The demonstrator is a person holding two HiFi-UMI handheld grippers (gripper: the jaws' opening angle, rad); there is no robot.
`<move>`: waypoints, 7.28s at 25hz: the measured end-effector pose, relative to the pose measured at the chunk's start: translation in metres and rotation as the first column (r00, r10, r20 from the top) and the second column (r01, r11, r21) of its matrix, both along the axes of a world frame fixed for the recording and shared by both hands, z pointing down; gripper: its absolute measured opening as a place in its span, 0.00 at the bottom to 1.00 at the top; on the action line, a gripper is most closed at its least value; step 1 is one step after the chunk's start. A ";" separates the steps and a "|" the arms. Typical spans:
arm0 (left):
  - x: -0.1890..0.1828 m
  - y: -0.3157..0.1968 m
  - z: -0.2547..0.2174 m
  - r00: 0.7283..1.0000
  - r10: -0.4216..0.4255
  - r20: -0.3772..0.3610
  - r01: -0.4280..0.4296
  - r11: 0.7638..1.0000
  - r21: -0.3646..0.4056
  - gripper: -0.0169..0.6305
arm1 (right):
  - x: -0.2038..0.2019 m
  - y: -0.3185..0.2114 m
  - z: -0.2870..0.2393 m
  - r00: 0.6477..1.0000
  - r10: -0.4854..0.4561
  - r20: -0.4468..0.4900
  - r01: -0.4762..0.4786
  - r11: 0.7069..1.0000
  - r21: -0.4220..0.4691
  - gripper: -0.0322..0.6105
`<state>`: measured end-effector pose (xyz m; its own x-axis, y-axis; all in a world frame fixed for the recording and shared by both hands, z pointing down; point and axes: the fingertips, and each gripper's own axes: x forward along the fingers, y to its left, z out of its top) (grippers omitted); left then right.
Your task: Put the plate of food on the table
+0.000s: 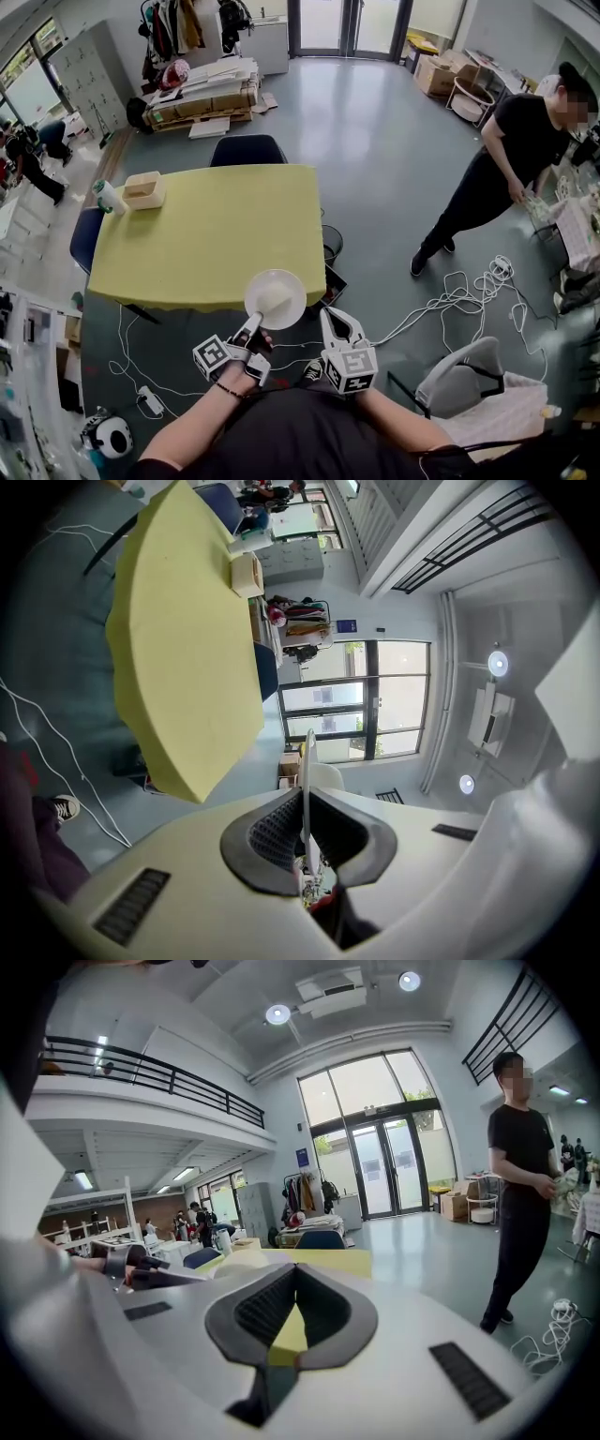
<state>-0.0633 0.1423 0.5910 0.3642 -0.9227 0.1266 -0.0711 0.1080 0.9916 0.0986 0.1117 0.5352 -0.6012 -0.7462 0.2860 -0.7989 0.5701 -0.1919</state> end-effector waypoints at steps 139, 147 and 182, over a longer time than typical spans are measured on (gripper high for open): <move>-0.080 -0.595 0.231 0.557 0.250 0.792 -0.085 0.966 -0.245 0.18 | -0.020 -0.435 0.026 0.996 0.080 -0.033 -0.080 0.997 0.001 0.07; -0.069 -0.542 0.106 0.447 0.116 0.887 -0.197 0.980 -0.029 0.08 | -0.036 -0.428 0.004 1.000 0.025 -0.005 -0.025 1.000 0.009 0.07; -0.057 -0.389 -0.144 0.272 -0.143 0.951 -0.354 0.905 0.238 0.04 | -0.088 -0.392 -0.084 0.996 -0.091 0.003 0.090 0.993 0.080 0.07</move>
<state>-0.1203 -0.2468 0.4471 0.3121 -0.9378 0.1522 -0.9449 -0.2898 0.1521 0.0104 -0.2802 0.4508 -0.6687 -0.7091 0.2236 -0.7424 0.6535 -0.1477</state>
